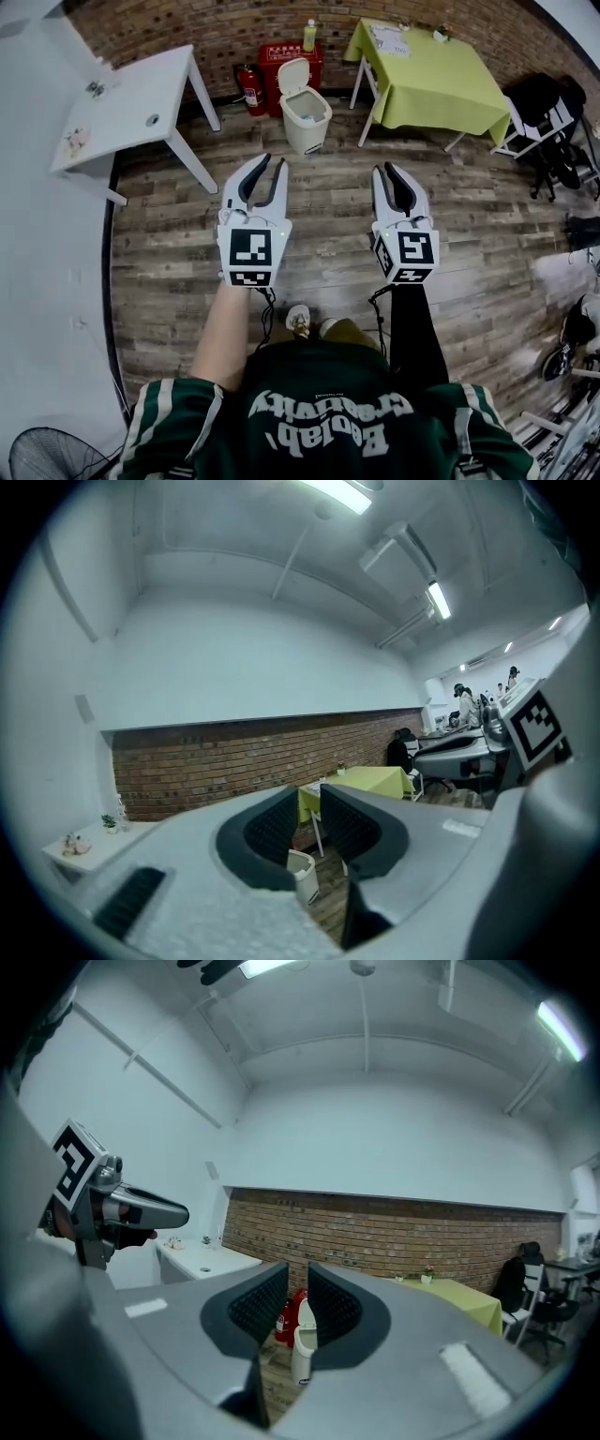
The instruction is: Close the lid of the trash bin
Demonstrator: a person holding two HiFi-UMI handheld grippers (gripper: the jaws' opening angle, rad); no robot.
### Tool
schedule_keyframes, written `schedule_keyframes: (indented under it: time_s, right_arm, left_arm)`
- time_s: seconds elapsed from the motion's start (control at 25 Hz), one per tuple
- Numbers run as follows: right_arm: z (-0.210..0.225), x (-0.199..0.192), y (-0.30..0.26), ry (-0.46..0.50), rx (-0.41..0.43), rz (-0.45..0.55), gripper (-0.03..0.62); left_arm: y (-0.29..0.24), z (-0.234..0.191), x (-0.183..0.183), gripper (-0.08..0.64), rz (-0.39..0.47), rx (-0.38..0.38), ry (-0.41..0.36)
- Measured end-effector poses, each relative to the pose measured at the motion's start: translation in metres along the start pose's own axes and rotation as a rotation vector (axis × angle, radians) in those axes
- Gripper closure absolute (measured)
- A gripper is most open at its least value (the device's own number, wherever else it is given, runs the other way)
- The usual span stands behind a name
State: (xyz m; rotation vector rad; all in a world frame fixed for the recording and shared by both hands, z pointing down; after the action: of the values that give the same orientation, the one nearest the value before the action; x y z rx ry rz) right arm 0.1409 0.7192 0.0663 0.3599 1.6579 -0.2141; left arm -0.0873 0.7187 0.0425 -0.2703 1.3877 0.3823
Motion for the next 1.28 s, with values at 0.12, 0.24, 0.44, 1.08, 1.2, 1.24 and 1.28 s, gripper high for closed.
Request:
schedule_keyframes:
  time_s: [0.12, 0.24, 0.44, 1.08, 1.2, 1.24, 1.28]
  right_arm:
    - [-0.014, 0.001, -0.002, 0.008, -0.004, -0.001, 0.511]
    - [-0.025, 0.002, -0.003, 0.019, -0.003, -0.008, 0.509]
    - [-0.032, 0.006, -0.006, 0.024, -0.003, -0.012, 0.509]
    - [-0.005, -0.009, -0.070, 0.017, 0.040, 0.008, 0.498]
    - [0.014, -0.015, -0.089, 0.010, 0.034, 0.005, 0.486]
    - [0.021, -0.017, -0.097, 0.009, 0.034, 0.007, 0.485]
    - [0.027, -0.018, -0.105, 0.008, 0.035, 0.009, 0.485]
  left_arm:
    - [0.005, -0.013, -0.002, 0.477, 0.012, -0.008, 0.004]
    - [0.010, -0.024, -0.004, 0.477, 0.014, -0.009, 0.009]
    - [0.015, -0.030, -0.006, 0.481, 0.020, -0.017, 0.021]
    - [-0.043, -0.048, -0.019, 0.482, 0.011, 0.018, 0.023]
    - [-0.069, -0.047, -0.023, 0.482, 0.006, 0.011, 0.023]
    - [-0.079, -0.048, -0.024, 0.482, 0.005, 0.010, 0.021]
    - [-0.089, -0.048, -0.024, 0.482, 0.004, 0.010, 0.020]
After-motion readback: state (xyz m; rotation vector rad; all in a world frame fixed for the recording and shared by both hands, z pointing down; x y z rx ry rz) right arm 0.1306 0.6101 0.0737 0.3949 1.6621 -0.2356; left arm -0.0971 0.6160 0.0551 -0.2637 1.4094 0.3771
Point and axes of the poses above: the fingertips, and each gripper's own axes: y backward along the fingers, z to its right, x out of its top, the point moved 7 cm from there along y, backward along the fingers, and after that the axes turned 7 degrees about z, right-handed, at the moved point
